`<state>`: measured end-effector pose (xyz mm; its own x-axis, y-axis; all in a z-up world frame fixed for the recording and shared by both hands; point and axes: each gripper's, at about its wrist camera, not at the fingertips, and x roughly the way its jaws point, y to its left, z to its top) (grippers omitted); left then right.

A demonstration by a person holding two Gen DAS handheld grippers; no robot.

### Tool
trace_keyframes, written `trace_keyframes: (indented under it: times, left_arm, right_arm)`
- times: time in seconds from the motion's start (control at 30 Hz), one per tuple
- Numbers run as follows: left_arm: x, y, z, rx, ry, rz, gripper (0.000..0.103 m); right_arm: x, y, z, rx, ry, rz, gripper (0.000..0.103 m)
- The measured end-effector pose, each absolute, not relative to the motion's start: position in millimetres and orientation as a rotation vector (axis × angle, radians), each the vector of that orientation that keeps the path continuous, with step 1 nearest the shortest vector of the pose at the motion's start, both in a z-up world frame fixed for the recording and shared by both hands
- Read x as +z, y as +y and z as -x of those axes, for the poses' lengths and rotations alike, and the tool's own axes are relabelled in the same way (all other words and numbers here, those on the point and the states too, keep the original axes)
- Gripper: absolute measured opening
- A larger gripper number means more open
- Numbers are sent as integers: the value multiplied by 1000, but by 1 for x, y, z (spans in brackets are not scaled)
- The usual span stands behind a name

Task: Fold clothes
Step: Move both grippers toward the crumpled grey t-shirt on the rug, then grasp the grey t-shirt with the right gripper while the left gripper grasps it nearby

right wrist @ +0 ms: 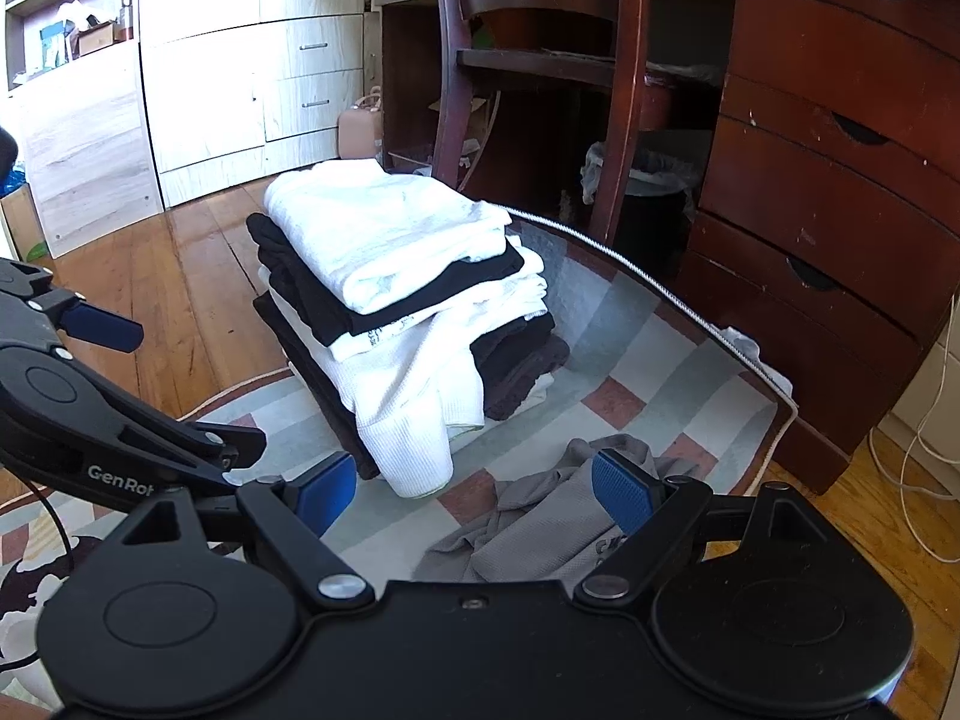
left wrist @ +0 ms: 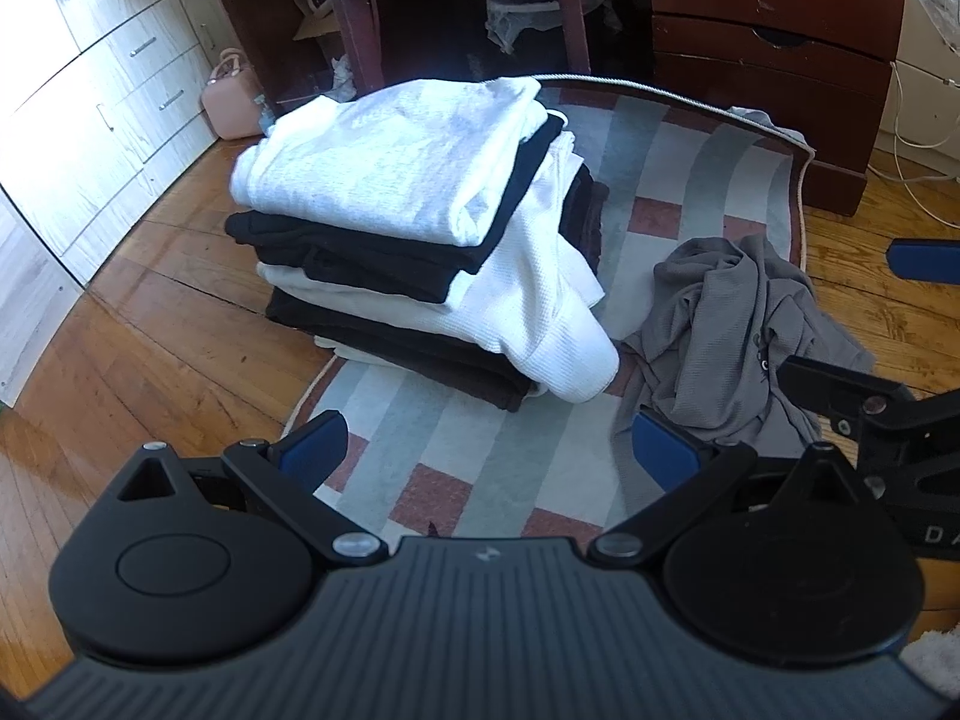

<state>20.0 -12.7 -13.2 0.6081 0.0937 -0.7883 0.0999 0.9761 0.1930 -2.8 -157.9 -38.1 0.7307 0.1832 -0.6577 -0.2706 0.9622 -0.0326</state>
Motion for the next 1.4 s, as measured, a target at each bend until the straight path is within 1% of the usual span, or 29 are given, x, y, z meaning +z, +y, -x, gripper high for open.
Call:
trace_keyframes:
  times: [0.17, 0.4, 0.6, 0.73, 0.77, 0.87, 0.93, 1.0, 1.1, 1.17, 1.2, 1.23, 1.4]
  left_arm:
    - [-36, -19, -40, -58, 961, -193, 103]
    - [-67, -44, -75, -115, 1017, -253, 103]
    - [-94, -65, -100, -222, 1028, -285, 103]
    - [-115, -72, -117, -292, 1032, -247, 102]
    - [-121, -74, -121, -302, 1030, -238, 101]
    - [-139, -80, -129, -347, 998, -227, 101]
    - [-156, -89, -132, -396, 971, -229, 100]
    - [-175, -99, -133, -446, 959, -251, 97]
    - [-202, -107, -138, -504, 974, -228, 84]
    - [-218, -110, -141, -516, 993, -206, 67]
    - [-225, -111, -143, -511, 1004, -200, 63]
    - [-231, -111, -145, -502, 1010, -184, 62]
    - [-252, -101, -151, -496, 1006, -86, 62]
  right_arm:
    - [-53, -170, -12, 228, 758, 110, 89]
    - [-84, -198, -37, 161, 837, 73, 89]
    - [-115, -217, -61, 110, 904, 36, 89]
    - [-128, -231, -73, 79, 890, 37, 89]
    - [-132, -235, -76, 74, 882, 39, 89]
    - [-148, -243, -82, 61, 819, 28, 89]
    - [-166, -244, -82, 37, 739, 48, 89]
    - [-179, -247, -87, 19, 747, 35, 88]
    - [-199, -251, -94, -8, 759, 17, 84]
    - [-212, -254, -99, -26, 767, 4, 84]
    - [-219, -255, -102, -35, 771, -2, 84]
    - [-225, -256, -104, -45, 775, -8, 84]
    - [-247, -255, -113, -90, 809, 2, 86]
